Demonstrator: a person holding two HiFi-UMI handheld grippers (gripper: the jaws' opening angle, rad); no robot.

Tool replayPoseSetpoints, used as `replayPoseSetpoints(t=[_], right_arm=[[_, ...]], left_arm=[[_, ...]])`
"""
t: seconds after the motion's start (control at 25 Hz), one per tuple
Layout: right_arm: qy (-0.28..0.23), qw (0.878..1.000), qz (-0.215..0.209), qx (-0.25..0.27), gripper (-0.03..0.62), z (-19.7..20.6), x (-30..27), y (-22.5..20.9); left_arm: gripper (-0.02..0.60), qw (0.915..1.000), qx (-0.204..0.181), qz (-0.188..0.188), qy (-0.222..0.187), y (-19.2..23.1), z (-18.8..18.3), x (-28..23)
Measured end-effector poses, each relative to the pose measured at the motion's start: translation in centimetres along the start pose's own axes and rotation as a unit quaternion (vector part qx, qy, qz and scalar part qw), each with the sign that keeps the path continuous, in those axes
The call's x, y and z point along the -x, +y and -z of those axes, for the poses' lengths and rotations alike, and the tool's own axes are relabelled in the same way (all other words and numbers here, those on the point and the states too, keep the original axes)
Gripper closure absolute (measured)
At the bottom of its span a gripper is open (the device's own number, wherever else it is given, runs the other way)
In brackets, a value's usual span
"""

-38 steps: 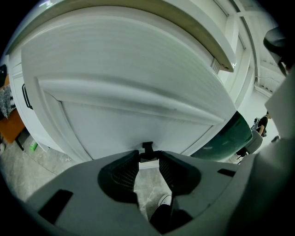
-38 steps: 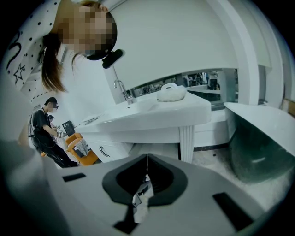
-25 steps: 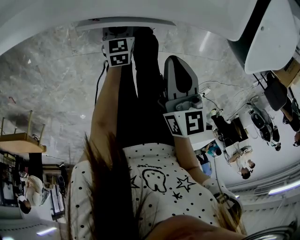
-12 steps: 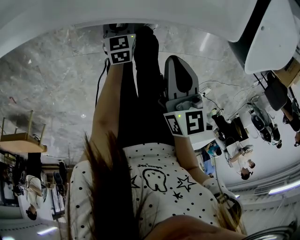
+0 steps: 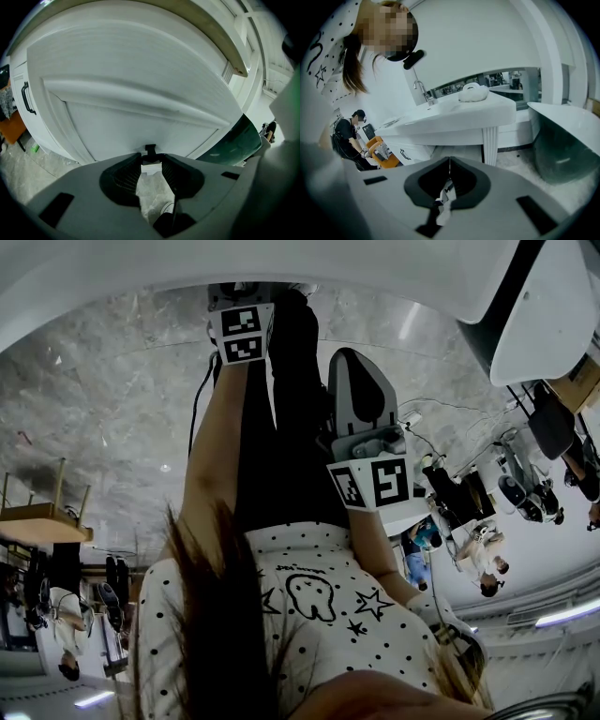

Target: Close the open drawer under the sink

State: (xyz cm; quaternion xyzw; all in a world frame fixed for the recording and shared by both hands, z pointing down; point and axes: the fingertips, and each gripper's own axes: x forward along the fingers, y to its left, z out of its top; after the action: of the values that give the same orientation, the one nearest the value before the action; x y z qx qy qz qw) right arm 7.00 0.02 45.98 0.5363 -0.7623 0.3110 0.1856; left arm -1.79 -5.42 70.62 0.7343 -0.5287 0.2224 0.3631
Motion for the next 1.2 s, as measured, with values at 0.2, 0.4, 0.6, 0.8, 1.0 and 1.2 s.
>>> replayPoseSetpoints(t=[0.2,0.4,0.6,0.8,1.0,1.2], right_arm=[[0.003,1.000,0.000,-0.004,0.580,-0.01,0.01,-0.19],[0.001,1.000,0.004,-0.005,0.580,0.14,-0.13,-0.15],[0.001,1.000,0.006,-0.007,0.580,0.02,-0.17,-0.42],[0.002,1.000,0.007,-0.008,0.580,-0.11,-0.13,-0.29],[0.003,1.000,0.008,-0.008,0.580,-0.25,-0.29,-0.35],[0.003,1.000,0.008,-0.009,0.580,-0.25,-0.44,-0.45]], left_arm=[[0.445,1.0000,-0.001,0.000,-0.001,-0.13,-0.53,-0.34],[0.445,1.0000,0.000,0.001,-0.001,0.12,-0.47,-0.52],[0.445,1.0000,0.001,0.000,-0.002,0.02,-0.72,-0.65],[0.445,1.0000,-0.001,0.000,-0.002,0.15,-0.83,-0.44],[0.443,1.0000,0.000,0.000,-0.003,0.14,-0.98,-0.53],[0.445,1.0000,-0.001,0.001,-0.004,0.09,-1.07,-0.68]])
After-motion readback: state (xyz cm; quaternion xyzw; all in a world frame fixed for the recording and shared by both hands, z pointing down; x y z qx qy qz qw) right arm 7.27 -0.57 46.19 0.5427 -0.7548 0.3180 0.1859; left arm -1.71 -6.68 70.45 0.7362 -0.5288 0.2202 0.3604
